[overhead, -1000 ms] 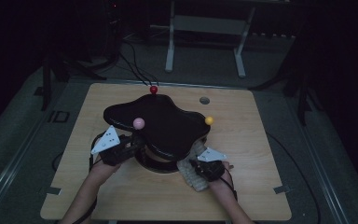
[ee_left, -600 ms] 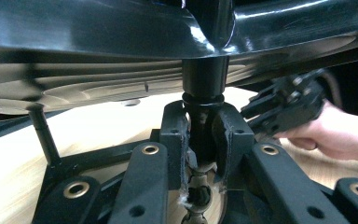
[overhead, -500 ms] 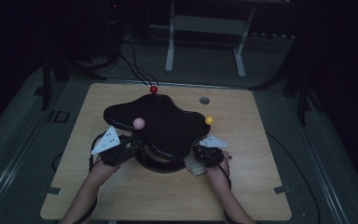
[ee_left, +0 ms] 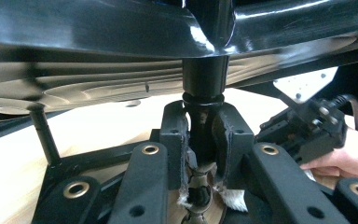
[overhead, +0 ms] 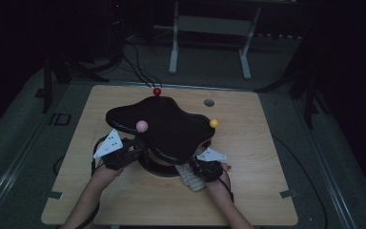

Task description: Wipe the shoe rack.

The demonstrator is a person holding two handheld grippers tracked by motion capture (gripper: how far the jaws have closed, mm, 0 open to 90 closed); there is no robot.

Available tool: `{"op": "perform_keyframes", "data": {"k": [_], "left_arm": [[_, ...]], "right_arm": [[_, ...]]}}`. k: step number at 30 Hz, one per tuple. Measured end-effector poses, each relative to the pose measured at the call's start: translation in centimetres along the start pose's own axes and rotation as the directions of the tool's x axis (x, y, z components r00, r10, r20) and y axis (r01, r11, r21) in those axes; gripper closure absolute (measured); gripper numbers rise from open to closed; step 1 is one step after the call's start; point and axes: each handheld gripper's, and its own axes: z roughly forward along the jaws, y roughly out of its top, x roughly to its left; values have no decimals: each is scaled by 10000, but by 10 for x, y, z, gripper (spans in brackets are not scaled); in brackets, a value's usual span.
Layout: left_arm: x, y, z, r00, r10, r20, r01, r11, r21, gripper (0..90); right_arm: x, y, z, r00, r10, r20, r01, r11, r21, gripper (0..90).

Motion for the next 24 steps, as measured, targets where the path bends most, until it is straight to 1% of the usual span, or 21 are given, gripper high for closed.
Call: {"op": "perform_keyframes", "data": {"k": [1, 2, 3, 4, 7, 9, 13, 17, 19, 22, 24], "left_arm": [[0, 0, 0, 10000, 24, -15, -24, 10000, 26, 749], [0, 0, 0, 10000, 44, -26, -44, 10000, 41, 750], [0, 0, 0, 10000, 49, -26, -49, 10000, 41, 750], [0, 0, 0, 10000, 38, -20, -38, 10000, 23, 750], [0, 0, 0, 10000, 43, -13, -43, 10000, 25, 750], [0, 0, 0, 10000, 40, 2, -40, 10000, 5, 750], [0, 0, 0, 10000, 48, -23, -48, 10000, 23, 750], [-1, 0, 0, 9999, 81, -69, -81, 10000, 35, 750], [-1, 1, 0, 9999, 105, -76, -104, 9999, 67, 749], [0, 0, 0, 9999, 65, -107, -65, 10000, 31, 749], [0, 1, 0, 9999, 85, -121, -85, 9999, 58, 749]], "right_arm": [[-1, 0, 0, 10000, -18, -71, 18, 10000, 7, 744], [-5, 0, 0, 9998, 86, -195, -85, 10000, 14, 743], [-9, 0, 0, 9999, 117, -93, -117, 9999, 47, 742], [-13, 0, 0, 9998, 97, 161, -98, 9999, 69, 741], [-31, -4, -2, 9963, 679, 528, -683, 9977, 44, 742], [-37, -6, -4, 9946, 884, 541, -888, 9960, 48, 744], [-33, -10, -6, 9945, 817, 656, -823, 9966, 68, 752], [-21, -14, -11, 9955, 813, 478, -821, 9965, 146, 759], [-14, -15, -12, 9972, 643, 376, -650, 9978, 160, 760], [0, -16, -13, 9991, 432, -18, -432, 9990, 137, 758], [9, -16, -15, 9989, 250, -400, -244, 9996, 171, 755]]}}
